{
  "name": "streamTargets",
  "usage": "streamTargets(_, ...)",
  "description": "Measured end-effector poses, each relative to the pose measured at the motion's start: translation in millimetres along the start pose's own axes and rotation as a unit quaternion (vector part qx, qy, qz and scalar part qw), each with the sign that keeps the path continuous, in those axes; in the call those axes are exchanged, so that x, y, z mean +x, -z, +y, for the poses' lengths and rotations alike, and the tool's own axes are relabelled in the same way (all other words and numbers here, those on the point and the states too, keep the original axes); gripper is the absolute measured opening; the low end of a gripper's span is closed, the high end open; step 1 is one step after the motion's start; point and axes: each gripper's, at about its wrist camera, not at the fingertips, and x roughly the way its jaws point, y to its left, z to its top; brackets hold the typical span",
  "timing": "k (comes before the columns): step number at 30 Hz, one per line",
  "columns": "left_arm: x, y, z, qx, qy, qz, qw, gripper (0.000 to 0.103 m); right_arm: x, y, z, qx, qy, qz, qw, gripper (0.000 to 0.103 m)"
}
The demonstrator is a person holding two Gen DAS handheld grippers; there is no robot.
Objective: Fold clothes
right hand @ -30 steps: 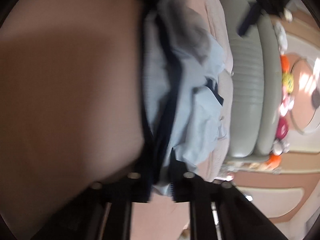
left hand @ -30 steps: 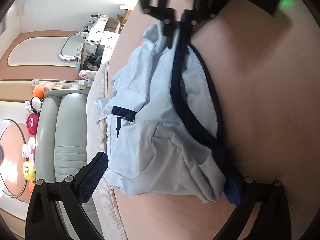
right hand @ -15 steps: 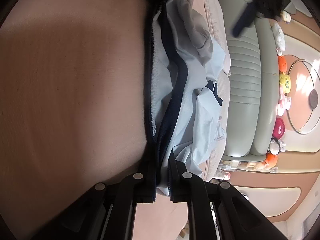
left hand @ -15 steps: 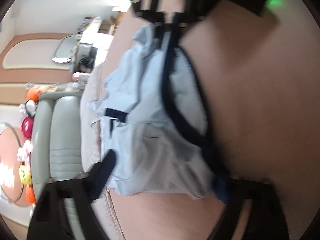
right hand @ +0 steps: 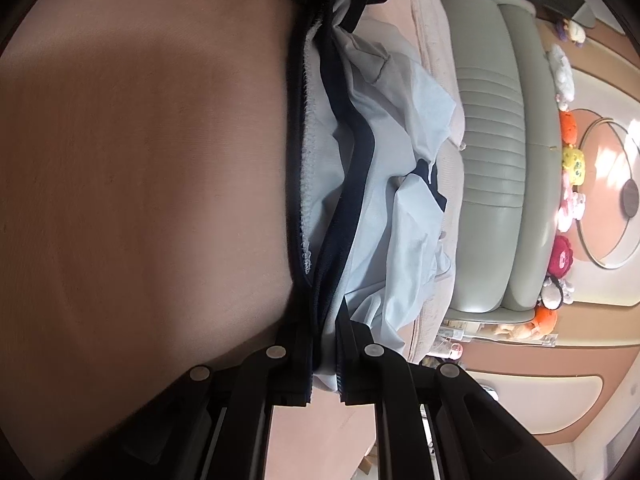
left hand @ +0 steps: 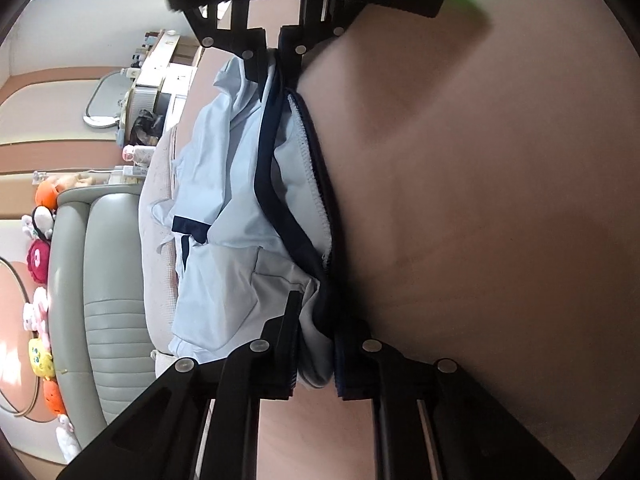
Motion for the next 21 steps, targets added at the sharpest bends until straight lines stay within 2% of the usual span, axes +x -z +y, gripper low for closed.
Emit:
streamTargets(4,-3,-1,10,-0.029,0.023,0.01,0.9993,0.011,-2,-3,-13,0.026,-0.029,0.014,0.999,0.008)
streamTargets(9,-9,1,9,-0.028,0.021,0.015,0.9993,0.011,-6,-4,-27,0.039,-0.065,0.018,0.997,0.008)
streamTargets(15,-22,5,15,-0.053,0.013,0.024,0.9982,0.01,-22,-2,-29,0.02,-0.052,0.019,0.998,0.007)
streamTargets(21,-35,6,15,-0.075,0.037,0.029,0.9961,0.01,-41,-1,-32,0.018,-0.056,0.019,0.998,0.007)
